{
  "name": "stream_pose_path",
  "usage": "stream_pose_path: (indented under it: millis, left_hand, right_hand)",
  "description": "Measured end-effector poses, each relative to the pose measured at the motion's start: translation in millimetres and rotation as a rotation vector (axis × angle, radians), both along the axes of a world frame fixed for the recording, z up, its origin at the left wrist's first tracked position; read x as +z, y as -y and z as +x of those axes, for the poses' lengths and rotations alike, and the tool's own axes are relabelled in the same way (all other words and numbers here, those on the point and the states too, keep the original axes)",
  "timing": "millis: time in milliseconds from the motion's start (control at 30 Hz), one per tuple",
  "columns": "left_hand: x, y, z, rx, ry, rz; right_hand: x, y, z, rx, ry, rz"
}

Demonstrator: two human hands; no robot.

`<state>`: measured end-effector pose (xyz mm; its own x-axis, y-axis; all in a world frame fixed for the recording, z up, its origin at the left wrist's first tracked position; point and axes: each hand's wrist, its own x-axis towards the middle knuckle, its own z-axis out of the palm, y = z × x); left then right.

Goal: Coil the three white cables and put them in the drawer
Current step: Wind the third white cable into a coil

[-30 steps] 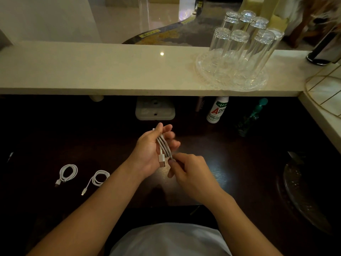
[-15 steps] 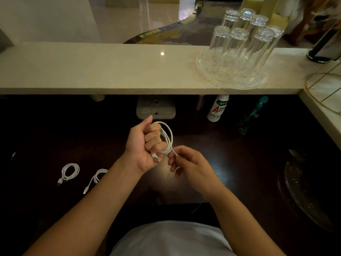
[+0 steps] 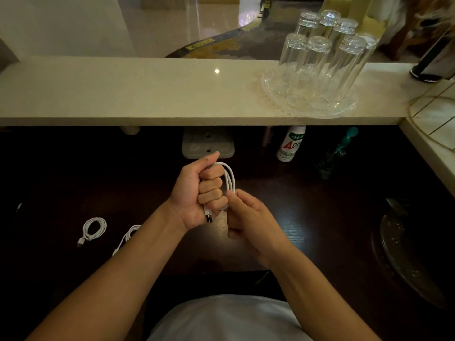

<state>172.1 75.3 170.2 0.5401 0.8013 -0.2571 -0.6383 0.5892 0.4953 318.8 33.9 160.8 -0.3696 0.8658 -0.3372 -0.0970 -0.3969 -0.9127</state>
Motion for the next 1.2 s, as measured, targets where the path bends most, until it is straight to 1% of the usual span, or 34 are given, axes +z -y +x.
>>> stream_pose_path:
  millis: [133,233,300,400,433,500,567,633,667,700,733,800,867,933,1000,1033,1100,1133,1167,1200]
  left_hand:
    - [7,-5,2,-0.038,0.010,0.031]
    - [13,-6,10,0.044,-0.043,-0.034]
    - [18,-5,18,0.163,-0.113,-0.122]
    - [19,-2,28,0.320,-0.126,-0.268]
    - [19,0,31,0.359,-0.135,-0.295]
    - [11,3,30,0.398,-0.143,-0.282]
    - [7,8,20,0.323,-0.108,-0.200]
    - [5,12,6,0.124,-0.010,-0.051]
    - [4,14,-2,0.065,0.022,-0.001]
    - [4,15,-6,0.059,0.002,0.033]
    - [3,16,-7,0.074,-0.039,0.030]
    - [-2,17,-5,0.144,-0.197,-0.053]
    - [1,18,8,0.237,-0.394,-0.163]
    - [-11,21,18,0.359,-0.563,-0.263]
    - [-19,27,24,0.424,-0.672,-0.301]
    - [-23,30,24,0.401,-0.677,-0.297]
    - [-24,35,18,0.263,-0.624,-0.258]
    - [-22,35,13,0.206,-0.603,-0.203]
    - [-21,33,8,0.169,-0.627,-0.110]
    - [-20,30,3,0.129,-0.727,0.017]
  right_hand:
    - [1,-8,5,-0.021,0.097,0.186]
    - [-1,-13,7,-0.108,0.164,0.287]
    - [-3,-14,7,-0.159,0.184,0.295]
    - [-3,-14,7,-0.185,0.165,0.250]
    - [-2,-14,7,-0.186,0.150,0.224]
    - [-2,-10,5,-0.171,0.111,0.171]
    - [-2,-6,6,-0.146,0.085,0.156]
    - [0,-4,8,-0.126,0.040,0.160]
    - [1,-4,10,-0.102,0.013,0.176]
    - [2,-4,11,-0.075,-0.002,0.197]
    - [3,-4,11,-0.054,-0.001,0.210]
    - [0,-3,9,-0.037,0.044,0.203]
    - [-8,-1,5,-0.024,0.137,0.210]
    - [-16,4,2,-0.032,0.220,0.227]
    - [-21,6,2,-0.044,0.283,0.267]
    - [-22,6,4,-0.036,0.320,0.293]
    - [-19,4,9,0.005,0.423,0.358]
    - [-17,3,12,0.028,0.481,0.391]
    - [-16,0,16,0.055,0.535,0.427]
    - [-15,-3,20,0.091,0.584,0.463]
